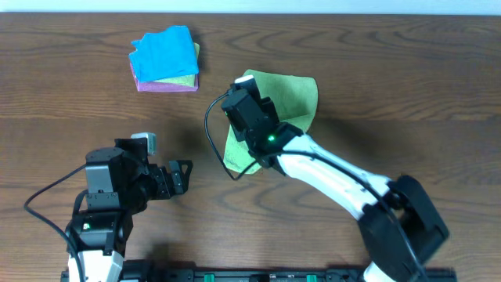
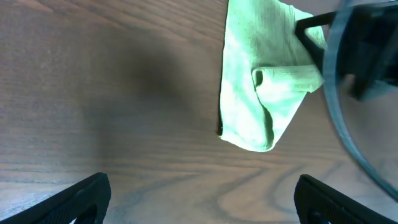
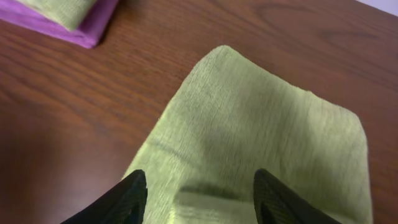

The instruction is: Fold the cloth

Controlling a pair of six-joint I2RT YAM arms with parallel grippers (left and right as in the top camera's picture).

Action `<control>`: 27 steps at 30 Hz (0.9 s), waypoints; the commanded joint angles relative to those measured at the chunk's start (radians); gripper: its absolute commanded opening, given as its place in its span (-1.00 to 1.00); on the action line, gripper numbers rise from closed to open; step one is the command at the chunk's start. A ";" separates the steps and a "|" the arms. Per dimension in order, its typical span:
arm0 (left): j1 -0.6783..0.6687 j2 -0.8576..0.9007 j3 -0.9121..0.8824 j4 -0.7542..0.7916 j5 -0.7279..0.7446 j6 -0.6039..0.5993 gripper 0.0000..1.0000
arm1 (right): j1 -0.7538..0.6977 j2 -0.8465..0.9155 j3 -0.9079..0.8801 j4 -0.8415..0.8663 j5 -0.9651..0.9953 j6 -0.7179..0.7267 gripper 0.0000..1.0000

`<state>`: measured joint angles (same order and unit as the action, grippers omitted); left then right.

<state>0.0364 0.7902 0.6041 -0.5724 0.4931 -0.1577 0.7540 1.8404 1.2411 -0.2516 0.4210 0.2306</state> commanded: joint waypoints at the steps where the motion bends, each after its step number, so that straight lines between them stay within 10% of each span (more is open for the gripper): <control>1: -0.004 0.000 0.028 0.002 -0.009 0.001 0.91 | -0.028 0.035 0.017 -0.016 -0.007 -0.066 0.14; 15: -0.004 0.000 0.028 0.003 -0.034 0.000 0.91 | -0.095 -0.237 0.050 -0.471 -0.392 0.446 0.16; 27: -0.004 0.000 0.028 0.002 -0.057 -0.008 0.91 | -0.222 -0.238 -0.422 0.192 -0.706 0.745 0.13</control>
<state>0.0364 0.7902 0.6048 -0.5720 0.4519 -0.1581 0.5640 1.6024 0.8875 -0.1211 -0.2089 0.8433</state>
